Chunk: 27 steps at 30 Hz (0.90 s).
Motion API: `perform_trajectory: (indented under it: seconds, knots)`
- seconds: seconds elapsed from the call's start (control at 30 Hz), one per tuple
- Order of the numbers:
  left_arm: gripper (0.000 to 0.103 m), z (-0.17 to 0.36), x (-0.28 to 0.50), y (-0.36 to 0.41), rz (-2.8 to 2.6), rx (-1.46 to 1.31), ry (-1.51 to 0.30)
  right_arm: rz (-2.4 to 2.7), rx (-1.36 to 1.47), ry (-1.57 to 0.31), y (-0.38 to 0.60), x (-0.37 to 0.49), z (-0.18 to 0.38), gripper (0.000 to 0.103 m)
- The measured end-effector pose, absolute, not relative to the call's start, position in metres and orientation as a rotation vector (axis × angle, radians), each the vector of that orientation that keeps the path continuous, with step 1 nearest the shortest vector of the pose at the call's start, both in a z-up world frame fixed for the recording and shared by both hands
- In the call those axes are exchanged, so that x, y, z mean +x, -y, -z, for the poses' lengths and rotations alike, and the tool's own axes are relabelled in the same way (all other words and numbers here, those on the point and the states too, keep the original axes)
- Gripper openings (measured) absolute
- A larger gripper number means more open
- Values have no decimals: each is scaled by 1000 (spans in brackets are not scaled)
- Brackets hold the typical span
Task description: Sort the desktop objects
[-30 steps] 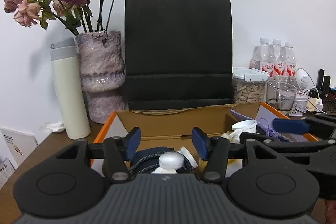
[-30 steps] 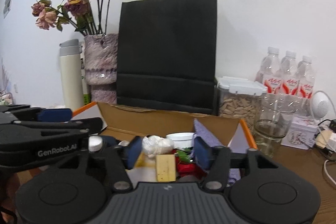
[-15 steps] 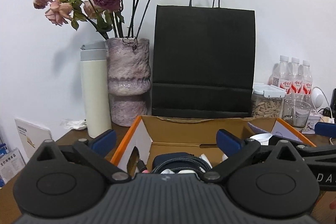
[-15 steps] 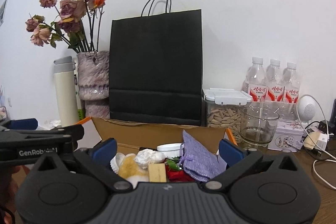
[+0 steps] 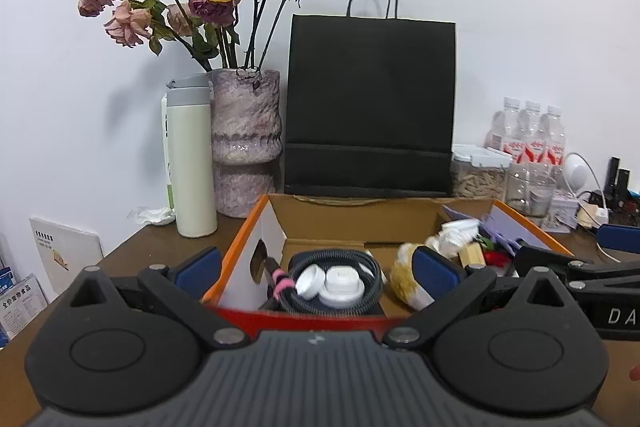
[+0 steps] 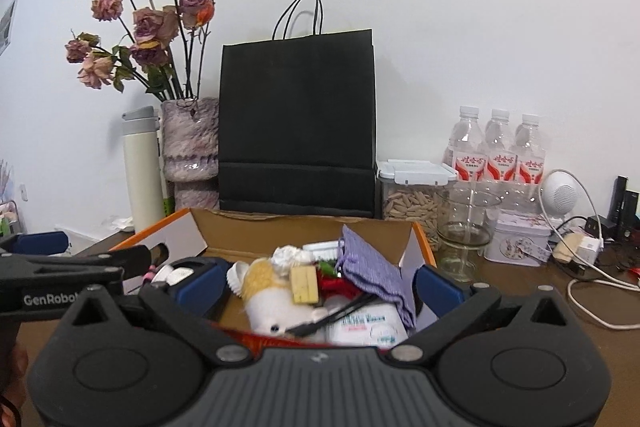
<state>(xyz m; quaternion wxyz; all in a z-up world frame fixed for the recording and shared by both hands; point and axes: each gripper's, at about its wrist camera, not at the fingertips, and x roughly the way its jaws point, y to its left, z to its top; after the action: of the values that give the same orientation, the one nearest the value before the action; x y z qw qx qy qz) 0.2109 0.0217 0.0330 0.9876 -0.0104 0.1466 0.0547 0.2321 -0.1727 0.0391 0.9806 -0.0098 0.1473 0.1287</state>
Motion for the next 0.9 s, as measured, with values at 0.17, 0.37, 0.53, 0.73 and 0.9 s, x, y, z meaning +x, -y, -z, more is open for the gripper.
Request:
perform_trajectory:
  seconds: [0.17,0.37,0.53,0.73,0.9]
  knots:
    - [103,-29,185,-17,-88,-12,-307,-266,-31,-311,174,206,-37,103]
    - [103,-24,156,-15,-62,-12,-327,-266,-35,-329,179,176,-30,103]
    - [103,-17,135,-16,-40,-17,-343,-273,-20,-354,185,156,-24,103]
    - [103,-12,117,-16,-23,-22,-356,-286,-12,-362,188,135,-18,103]
    - [103,-7,110,-14,-15,-5,-367,-294,-15,-368,188,127,-16,103]
